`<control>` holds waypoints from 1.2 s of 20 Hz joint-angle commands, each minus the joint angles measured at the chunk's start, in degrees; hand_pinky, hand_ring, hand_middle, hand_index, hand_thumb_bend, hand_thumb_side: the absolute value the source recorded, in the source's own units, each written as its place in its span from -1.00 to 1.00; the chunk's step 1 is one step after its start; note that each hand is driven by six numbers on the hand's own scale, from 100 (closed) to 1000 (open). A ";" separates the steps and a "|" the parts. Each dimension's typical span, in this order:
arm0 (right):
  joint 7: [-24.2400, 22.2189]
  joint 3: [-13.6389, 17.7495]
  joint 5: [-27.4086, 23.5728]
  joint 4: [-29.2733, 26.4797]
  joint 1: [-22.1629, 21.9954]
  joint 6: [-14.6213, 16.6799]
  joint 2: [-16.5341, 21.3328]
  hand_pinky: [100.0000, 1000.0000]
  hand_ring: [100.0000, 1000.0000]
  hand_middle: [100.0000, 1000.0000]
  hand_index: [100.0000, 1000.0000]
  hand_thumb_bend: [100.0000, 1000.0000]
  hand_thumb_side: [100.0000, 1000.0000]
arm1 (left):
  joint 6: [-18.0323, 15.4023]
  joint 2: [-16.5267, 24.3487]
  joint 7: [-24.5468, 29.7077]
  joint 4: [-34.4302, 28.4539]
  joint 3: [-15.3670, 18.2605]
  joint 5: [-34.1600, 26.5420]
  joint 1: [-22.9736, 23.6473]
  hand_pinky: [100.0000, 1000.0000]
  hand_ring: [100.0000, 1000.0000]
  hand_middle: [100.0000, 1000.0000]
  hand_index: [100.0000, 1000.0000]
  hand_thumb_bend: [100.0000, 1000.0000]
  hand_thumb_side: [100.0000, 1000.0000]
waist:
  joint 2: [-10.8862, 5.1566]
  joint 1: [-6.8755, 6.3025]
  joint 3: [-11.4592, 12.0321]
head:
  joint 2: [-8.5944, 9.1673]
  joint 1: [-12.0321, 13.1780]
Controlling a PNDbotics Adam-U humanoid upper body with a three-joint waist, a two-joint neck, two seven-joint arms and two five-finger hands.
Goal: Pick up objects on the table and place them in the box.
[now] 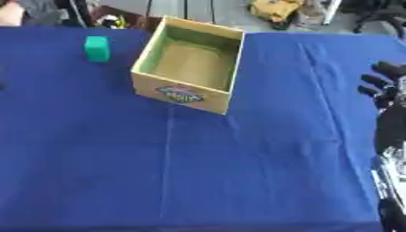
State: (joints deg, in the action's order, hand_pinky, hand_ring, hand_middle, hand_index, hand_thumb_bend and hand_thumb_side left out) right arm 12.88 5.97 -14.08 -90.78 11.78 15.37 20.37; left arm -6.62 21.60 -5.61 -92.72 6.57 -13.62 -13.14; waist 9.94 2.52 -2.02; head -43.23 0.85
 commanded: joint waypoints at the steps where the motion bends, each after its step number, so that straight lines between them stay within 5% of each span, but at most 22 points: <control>1: -0.14 0.25 -0.44 -1.10 0.41 0.12 0.84 0.39 0.45 0.48 0.55 -0.99 0.77 | -0.11 0.54 0.17 -1.38 0.05 0.13 -0.54 0.41 0.49 0.37 0.64 0.12 1.00 | -0.63 -0.14 0.02 | 0.01 0.08; 17: -0.22 0.26 -0.48 -1.18 0.37 0.09 0.86 0.39 0.45 0.48 0.55 -0.99 0.77 | 0.03 1.09 0.17 -1.35 -0.02 0.59 -1.20 0.41 0.49 0.37 0.64 0.16 1.00 | -0.57 -0.24 -0.14 | 0.02 0.02; 24: -0.44 0.04 -0.50 -1.14 0.30 0.04 0.86 0.39 0.44 0.48 0.55 -0.99 0.77 | 3.21 4.73 -0.79 1.06 -0.68 8.26 -8.48 0.41 0.49 0.36 0.61 0.44 1.00 | -0.73 -0.25 -0.54 | -0.04 0.32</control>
State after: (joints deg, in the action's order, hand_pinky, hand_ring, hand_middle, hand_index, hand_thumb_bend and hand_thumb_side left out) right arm 12.71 5.94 -14.21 -90.80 11.60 15.30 20.36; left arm -4.18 23.89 -6.18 -91.47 6.00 -7.09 -20.53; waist 9.94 2.39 -2.51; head -43.23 0.95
